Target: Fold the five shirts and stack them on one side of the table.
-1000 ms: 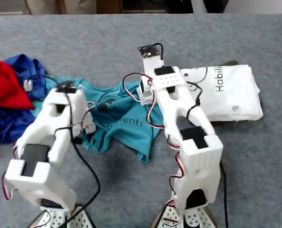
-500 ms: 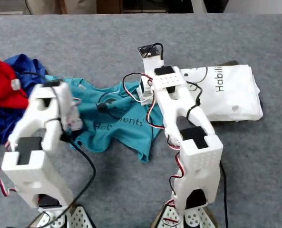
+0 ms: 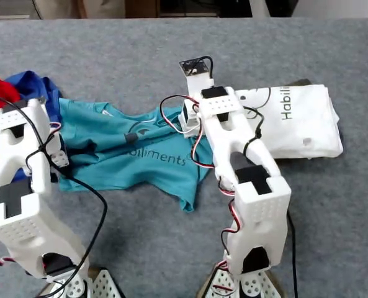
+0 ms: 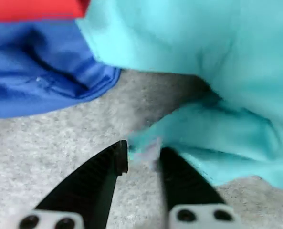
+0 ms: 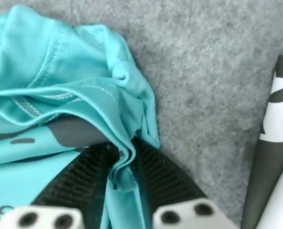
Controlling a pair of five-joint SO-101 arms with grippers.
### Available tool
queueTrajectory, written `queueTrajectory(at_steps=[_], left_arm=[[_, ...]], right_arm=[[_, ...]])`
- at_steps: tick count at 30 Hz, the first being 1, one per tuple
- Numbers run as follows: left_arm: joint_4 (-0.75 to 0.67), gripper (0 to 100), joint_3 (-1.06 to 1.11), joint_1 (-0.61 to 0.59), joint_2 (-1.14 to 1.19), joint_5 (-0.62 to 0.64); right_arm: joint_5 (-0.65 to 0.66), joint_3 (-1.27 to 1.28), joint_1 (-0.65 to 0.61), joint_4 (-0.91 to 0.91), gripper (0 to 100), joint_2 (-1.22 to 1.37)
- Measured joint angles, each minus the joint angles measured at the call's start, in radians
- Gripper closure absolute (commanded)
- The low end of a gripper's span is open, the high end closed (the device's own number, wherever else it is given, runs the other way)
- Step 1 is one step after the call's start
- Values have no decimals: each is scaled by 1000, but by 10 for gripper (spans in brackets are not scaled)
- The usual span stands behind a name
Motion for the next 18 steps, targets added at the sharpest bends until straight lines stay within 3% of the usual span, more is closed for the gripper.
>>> queueTrajectory(at_steps=[9, 18], left_arm=[[178, 772, -41, -140, 0, -89], [198, 771, -41, -241, 0, -152]], right_arm=[[0, 0, 0, 0, 997, 0], [0, 0, 2, 0, 997, 0]])
